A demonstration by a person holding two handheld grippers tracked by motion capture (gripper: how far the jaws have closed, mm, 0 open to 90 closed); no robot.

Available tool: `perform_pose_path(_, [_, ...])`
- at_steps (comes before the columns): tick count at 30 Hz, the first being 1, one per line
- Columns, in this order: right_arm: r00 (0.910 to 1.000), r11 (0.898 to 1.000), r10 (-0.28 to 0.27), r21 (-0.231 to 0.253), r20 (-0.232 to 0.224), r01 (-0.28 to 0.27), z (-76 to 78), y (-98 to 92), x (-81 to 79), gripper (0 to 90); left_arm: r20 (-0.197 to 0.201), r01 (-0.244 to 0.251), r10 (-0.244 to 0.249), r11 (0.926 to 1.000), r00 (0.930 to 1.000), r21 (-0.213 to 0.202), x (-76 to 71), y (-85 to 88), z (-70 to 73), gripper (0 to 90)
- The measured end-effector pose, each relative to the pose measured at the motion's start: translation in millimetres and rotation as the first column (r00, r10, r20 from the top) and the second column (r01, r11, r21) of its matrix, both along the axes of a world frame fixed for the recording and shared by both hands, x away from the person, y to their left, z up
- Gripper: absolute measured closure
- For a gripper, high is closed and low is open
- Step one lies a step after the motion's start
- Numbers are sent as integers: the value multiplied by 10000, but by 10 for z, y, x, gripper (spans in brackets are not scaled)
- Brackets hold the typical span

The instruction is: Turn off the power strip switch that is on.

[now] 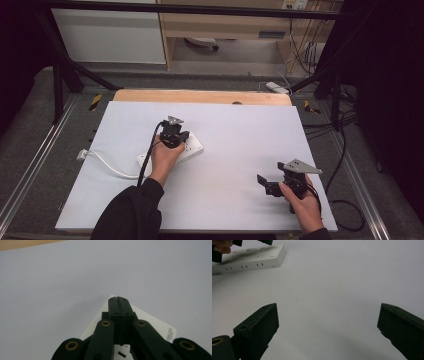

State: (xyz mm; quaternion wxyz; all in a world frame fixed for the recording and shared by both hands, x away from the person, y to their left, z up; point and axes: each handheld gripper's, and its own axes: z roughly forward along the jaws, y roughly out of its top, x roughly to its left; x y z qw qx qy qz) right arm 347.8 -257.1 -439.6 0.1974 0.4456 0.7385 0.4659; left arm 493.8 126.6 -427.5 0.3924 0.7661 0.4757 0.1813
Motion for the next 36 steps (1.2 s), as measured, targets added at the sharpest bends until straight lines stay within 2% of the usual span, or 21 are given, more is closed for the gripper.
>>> perform_pose_path(7, [10000,10000,-81,-32,0,81,-5,-10,6,41,572,24,-13,9998,9984,-197,-11,32,46,900])
perform_pose_path(9, [10000,10000,-78,-22,17,78,-2,-6,5,40,950,41,-19,9998,9955,-220,-20,39,74,900])
perform_pose_path(12, [10000,10000,-70,-58,43,70,-1,0,8,40,1188,-16,66,9991,9929,-422,-50,38,126,900])
perform_pose_path(22, [10000,10000,-77,-1,30,77,-4,-17,10,40,1955,234,-74,9965,9807,-800,-116,-11,230,898])
perform_pose_path(25, [10000,10000,-58,-1,20,58,-2,-8,12,40,2140,281,-94,9960,9768,-843,-129,-25,249,819])
perform_pose_path(28, [10000,10000,-18,-68,32,18,-1,-2,13,41,2251,115,108,9952,9743,-976,-136,-21,271,688])
perform_pose_path(33, [10000,10000,-35,-74,57,35,0,-4,12,40,2439,36,223,9945,9695,-1051,-160,-11,316,535])
perform_pose_path(36, [10000,10000,-21,-97,56,22,0,-2,13,40,2364,-21,270,9945,9713,-1051,-167,-6,348,445])
